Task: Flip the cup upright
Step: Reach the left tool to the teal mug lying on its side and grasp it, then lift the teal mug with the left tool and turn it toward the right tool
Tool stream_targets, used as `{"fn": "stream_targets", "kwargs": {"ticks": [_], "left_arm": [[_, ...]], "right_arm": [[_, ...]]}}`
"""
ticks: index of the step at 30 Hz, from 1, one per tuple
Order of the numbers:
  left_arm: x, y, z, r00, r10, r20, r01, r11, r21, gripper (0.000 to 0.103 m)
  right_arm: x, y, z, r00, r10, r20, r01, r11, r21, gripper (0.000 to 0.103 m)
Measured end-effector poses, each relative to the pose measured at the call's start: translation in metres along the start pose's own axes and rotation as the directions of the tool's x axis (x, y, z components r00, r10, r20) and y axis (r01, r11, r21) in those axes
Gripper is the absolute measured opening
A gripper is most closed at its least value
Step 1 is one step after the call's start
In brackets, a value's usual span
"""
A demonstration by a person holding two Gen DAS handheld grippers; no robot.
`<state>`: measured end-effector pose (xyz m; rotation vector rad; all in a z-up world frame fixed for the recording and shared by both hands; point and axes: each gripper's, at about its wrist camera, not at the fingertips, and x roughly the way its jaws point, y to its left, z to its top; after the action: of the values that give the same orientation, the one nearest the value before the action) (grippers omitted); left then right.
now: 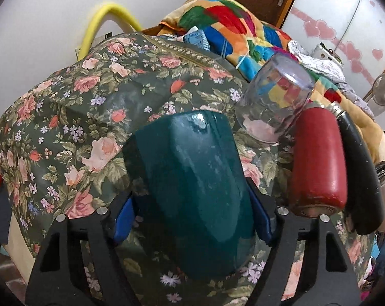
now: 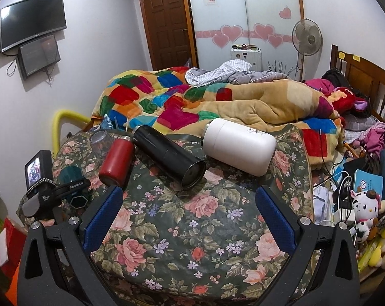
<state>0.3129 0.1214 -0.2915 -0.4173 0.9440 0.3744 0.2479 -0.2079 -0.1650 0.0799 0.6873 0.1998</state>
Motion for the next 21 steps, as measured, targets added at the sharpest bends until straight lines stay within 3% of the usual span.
{"fn": "stream_targets", "kwargs": {"ticks": [9, 13, 21], "left_arm": [[-0.006, -0.005, -0.008, 0.998, 0.05, 0.023, -0.052, 0.993, 0.11, 0.073], [-0.021, -0.008, -0.02, 0.999, 0.031, 0.016, -0.033, 0.987, 0.155, 0.072], [-0.081, -0.026, -0.037, 0.995, -0.055, 0.08, 0.034, 0.968, 0.248, 0.072]], "right_arm": [[-0.013, 0.004, -0.001, 1.0, 0.007, 0.023, -0.007, 1.0, -0.013, 0.103], [-0.018, 0.007, -0.003, 1.0, 0.011, 0.028, -0.01, 1.0, -0.017, 0.103], [-0.035, 0.01, -0.008, 0.999, 0.011, 0.052, -0.009, 0.999, -0.031, 0.103]]}}
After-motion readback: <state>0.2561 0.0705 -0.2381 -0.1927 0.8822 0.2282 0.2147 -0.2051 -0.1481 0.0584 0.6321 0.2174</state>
